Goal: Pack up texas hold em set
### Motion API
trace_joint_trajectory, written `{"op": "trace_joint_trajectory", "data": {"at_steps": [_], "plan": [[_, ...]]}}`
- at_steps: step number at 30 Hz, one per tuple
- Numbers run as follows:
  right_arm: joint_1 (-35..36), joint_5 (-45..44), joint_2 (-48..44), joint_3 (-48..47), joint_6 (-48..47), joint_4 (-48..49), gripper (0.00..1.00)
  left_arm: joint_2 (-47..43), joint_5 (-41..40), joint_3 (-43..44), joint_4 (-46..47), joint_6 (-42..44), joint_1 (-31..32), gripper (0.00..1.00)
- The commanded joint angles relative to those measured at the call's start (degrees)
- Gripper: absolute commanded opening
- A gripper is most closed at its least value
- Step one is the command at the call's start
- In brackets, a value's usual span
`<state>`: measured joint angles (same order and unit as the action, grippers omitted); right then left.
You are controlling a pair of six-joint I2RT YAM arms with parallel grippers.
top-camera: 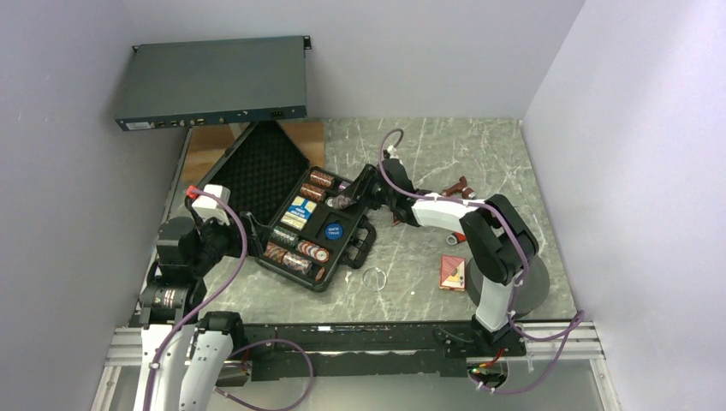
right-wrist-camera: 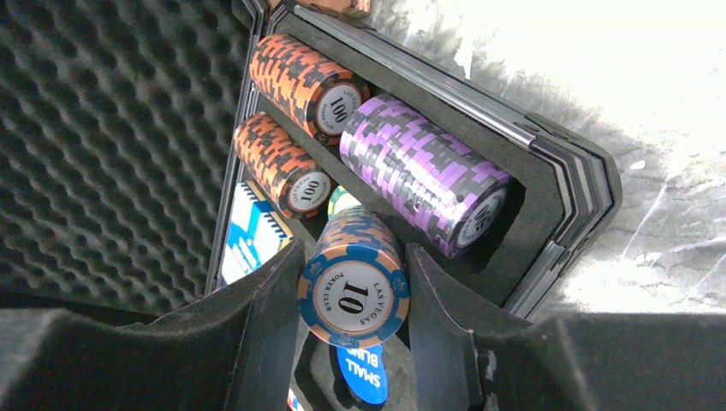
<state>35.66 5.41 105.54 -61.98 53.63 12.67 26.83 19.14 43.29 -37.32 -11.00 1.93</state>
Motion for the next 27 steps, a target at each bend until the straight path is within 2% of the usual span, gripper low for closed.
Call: {"op": "trace_joint_trajectory", "data": {"at_steps": [1, 5, 14, 15, 20, 23, 25, 27], "plan": [[0.47, -0.05, -2.11, 5.77, 3.22, 11.68, 0.00, -0.52, -0.42, -0.39, 1.90, 0.60, 0.10, 0.99], [2.17, -2.05, -2.53, 7.15, 3.34, 13.66, 0.00, -0.29, -0.54, -0.31, 1.81, 0.63, 0.09, 0.99], [4.77, -4.25, 0.24, 8.79, 3.10, 9.36, 0.00, -0.81, -0.94, -0.44, 1.81, 0.44, 0.11, 0.99], [4.81, -4.59, -0.24, 9.17, 2.68, 7.92, 0.07, -0.81, -0.90, -0.40, 1.76, 0.38, 0.17, 0.99], [4.92, -5.23, -5.32, 12.57, 0.28, 3.83, 0.56, -1.08, -0.72, -0.40, 1.81, 0.53, 0.11, 0.99], [5.11, -7.77, -9.59, 13.20, -1.95, -0.93, 0.79, -1.21, -0.76, -0.40, 1.79, 0.55, 0.13, 0.99], [5.12, -9.40, -12.28, 12.28, -3.74, -4.72, 0.91, -1.40, -0.72, -0.40, 1.85, 0.54, 0.09, 0.99], [5.12, -11.72, -14.47, 10.52, -5.21, -9.34, 0.94, -1.42, -0.71, -0.40, 1.84, 0.49, 0.10, 0.99]]}}
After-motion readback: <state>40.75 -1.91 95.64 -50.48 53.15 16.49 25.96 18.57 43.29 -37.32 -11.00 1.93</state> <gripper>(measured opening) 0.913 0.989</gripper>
